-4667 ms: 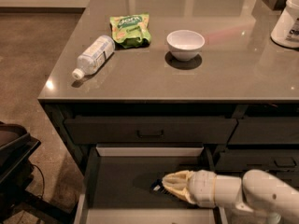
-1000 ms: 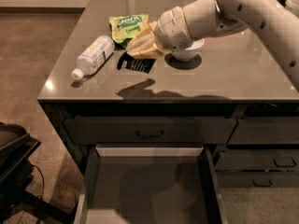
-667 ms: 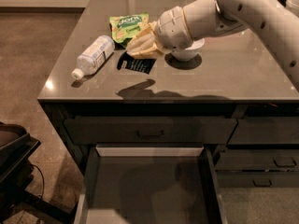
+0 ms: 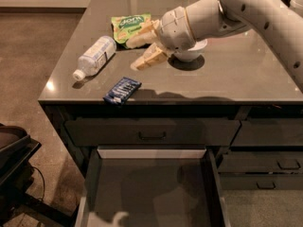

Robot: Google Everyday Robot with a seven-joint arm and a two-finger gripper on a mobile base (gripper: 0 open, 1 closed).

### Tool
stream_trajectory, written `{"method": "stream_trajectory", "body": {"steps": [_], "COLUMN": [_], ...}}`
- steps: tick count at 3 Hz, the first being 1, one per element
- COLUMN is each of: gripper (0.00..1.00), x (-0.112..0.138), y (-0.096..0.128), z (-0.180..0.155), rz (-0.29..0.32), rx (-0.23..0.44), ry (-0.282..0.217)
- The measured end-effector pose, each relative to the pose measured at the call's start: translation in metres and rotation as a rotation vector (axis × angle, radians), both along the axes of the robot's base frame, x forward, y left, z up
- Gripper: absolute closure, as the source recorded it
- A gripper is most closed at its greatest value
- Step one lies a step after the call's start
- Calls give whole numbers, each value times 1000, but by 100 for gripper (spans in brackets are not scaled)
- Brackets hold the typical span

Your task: Pick rxbar blueberry from middle drawer and place on counter

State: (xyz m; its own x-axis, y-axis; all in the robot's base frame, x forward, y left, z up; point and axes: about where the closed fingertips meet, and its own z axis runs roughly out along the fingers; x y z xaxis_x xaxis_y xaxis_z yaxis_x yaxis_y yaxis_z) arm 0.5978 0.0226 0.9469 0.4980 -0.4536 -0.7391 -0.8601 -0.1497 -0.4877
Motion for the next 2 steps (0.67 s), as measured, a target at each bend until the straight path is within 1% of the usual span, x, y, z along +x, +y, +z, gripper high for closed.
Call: {"method": "stream_trajectory", "body": {"steps": [1,2], "gripper": [0,0], "x": [0,0], "y": [0,0], "z": [0,0], "rz": [0,0], "rx": [0,0], "ry": [0,0]}}
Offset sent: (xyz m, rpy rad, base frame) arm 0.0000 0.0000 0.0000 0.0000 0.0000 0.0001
